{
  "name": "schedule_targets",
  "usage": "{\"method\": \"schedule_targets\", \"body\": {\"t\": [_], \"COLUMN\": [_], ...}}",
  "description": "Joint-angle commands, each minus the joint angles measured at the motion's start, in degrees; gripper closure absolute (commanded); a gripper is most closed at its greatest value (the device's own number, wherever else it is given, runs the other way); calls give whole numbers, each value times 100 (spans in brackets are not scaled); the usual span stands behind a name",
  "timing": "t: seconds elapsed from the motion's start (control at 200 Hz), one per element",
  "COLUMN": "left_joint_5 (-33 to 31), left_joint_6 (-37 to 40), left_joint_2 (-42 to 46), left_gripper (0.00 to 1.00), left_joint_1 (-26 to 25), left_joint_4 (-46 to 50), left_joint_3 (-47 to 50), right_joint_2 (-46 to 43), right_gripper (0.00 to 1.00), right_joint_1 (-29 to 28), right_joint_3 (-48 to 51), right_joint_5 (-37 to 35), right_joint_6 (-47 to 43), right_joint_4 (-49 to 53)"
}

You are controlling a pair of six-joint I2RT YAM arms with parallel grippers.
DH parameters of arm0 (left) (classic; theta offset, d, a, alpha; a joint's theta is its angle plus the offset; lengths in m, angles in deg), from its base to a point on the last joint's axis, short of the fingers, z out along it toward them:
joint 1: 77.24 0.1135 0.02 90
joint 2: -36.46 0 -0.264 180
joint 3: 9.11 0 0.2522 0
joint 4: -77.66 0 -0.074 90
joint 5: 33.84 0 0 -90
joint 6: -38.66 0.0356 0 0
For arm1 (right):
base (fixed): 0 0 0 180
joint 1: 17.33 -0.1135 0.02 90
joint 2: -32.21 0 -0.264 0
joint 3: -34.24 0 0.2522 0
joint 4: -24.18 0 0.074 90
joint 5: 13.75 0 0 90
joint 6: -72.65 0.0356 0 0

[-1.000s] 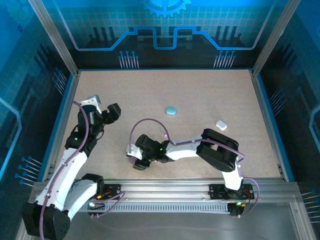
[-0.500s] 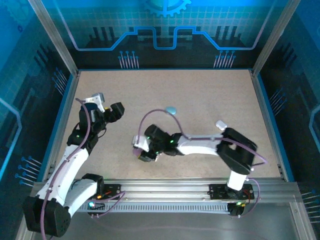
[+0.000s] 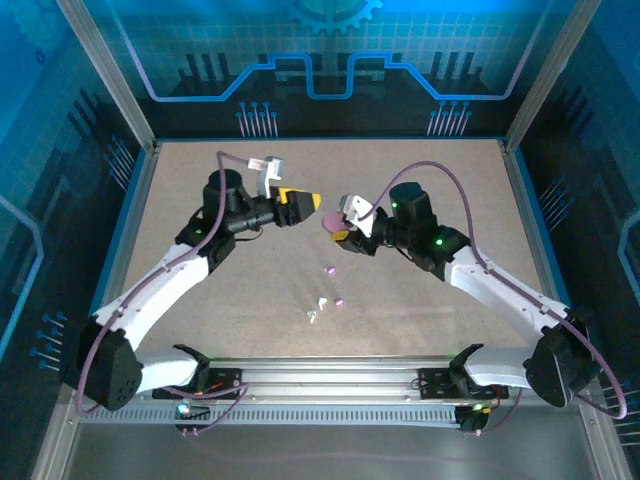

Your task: Insert wireless bluetooth earbuds into charging case

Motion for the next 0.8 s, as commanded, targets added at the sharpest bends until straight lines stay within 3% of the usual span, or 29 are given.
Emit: {"method": "schedule_targets", "body": {"t": [0.0, 0.39, 0.535, 0.79], "left_joint_5": [651, 943, 944, 976], "left_joint_6": [-225, -212, -220, -483], "left_joint_2": [-370, -989, -1013, -1024], "left_gripper": [31, 43, 53, 81], "left_joint_1": [-158, -406, -428, -442], "left_joint_4": [-300, 238, 247, 55], "left_joint_3": [-370, -891, -904, -894], "right_joint_2": [-223, -147, -96, -74], "right_gripper": [60, 59, 59, 56], "right_joint_1": [139, 175, 176, 172], "right_joint_3": [-84, -52, -77, -90], "right_joint_5": [244, -454, -636, -737], "right_joint_6": [-308, -229, -229, -287], "right_joint_4": [5, -682, -803, -903]}}
